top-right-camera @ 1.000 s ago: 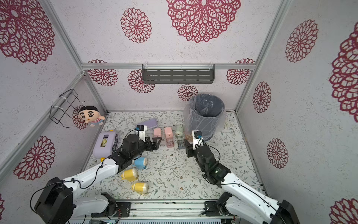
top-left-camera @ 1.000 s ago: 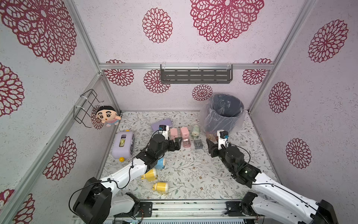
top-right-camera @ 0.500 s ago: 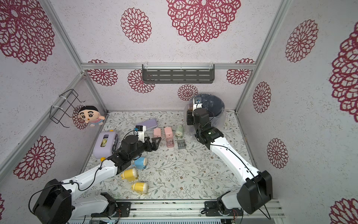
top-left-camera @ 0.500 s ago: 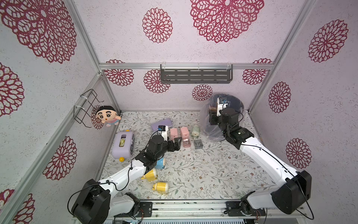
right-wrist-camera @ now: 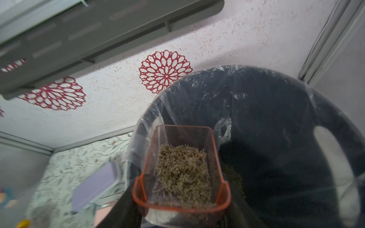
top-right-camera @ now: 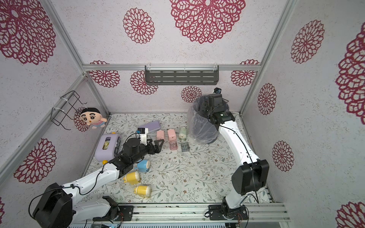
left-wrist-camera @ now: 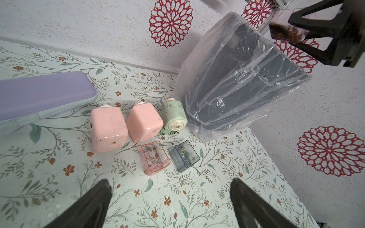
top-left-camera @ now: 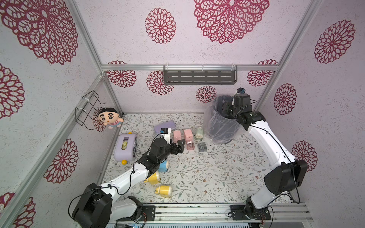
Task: Take out the pencil sharpener tray and clean the shavings
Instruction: Pour the shavings into the trash bin.
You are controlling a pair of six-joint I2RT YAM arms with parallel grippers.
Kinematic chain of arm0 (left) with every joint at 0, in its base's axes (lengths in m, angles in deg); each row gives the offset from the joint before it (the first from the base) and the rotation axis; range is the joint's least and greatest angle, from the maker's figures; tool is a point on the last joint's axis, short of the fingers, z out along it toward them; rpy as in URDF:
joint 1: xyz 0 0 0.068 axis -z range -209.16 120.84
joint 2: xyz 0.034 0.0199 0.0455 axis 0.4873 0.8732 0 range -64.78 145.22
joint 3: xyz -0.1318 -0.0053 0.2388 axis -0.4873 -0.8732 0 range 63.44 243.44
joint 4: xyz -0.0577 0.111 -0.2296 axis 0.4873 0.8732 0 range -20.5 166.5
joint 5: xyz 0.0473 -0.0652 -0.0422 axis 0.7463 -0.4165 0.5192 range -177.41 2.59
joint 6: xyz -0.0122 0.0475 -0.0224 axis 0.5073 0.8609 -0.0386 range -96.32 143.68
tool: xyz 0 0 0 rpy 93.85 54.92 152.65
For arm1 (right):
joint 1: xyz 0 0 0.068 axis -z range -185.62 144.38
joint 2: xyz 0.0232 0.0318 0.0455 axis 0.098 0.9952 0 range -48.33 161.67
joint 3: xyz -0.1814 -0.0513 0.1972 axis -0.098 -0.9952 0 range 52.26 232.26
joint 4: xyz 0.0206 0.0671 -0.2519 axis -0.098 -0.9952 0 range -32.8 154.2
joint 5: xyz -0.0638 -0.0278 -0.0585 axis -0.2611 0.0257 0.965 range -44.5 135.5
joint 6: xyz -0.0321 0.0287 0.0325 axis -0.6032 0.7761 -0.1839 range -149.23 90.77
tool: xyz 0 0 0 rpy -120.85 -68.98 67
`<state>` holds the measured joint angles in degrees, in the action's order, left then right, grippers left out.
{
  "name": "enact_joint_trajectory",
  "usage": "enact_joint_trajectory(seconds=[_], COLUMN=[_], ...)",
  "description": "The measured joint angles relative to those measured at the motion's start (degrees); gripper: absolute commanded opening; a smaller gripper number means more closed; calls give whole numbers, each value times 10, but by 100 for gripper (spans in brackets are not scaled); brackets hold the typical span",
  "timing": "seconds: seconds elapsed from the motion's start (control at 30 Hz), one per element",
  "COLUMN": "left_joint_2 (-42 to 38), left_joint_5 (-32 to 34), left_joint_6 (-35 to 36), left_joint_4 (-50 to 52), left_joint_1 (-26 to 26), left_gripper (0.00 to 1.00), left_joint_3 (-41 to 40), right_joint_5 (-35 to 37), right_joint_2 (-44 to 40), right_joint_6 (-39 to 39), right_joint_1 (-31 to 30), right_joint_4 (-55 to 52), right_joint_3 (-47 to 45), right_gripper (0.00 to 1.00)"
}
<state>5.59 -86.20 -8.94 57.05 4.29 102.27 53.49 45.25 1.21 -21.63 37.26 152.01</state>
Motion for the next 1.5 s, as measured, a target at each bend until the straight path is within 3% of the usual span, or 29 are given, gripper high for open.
enact_joint_trajectory(seconds=[0.13, 0.3, 0.5, 0.8, 1.1, 1.5], left_joint_2=[0, 0, -3, -6, -7, -12], left_joint_5=[1, 7, 10, 10, 10, 9], left_joint_6=[-1, -2, -2, -2, -2, -4], left_joint_4=[-3, -4, -4, -5, -6, -10], left_joint_1=[0, 0, 0, 0, 0, 0], left_gripper=[97, 97, 97, 97, 97, 97], left_joint_3=[0, -1, -4, -4, -4, -11], right_joint_5=[-49, -101, -147, -148, -123, -128], right_joint_2=[3, 0, 0, -7, -75, -106], right_joint_6=[103, 229, 403, 622, 743, 796], right_joint_1=[14, 27, 35, 35, 35, 45], right_joint_4=[-30, -31, 8, 109, 210, 310], right_joint_3=[56, 55, 15, -68, -159, -266], right_gripper=[45, 45, 41, 40, 39, 38])
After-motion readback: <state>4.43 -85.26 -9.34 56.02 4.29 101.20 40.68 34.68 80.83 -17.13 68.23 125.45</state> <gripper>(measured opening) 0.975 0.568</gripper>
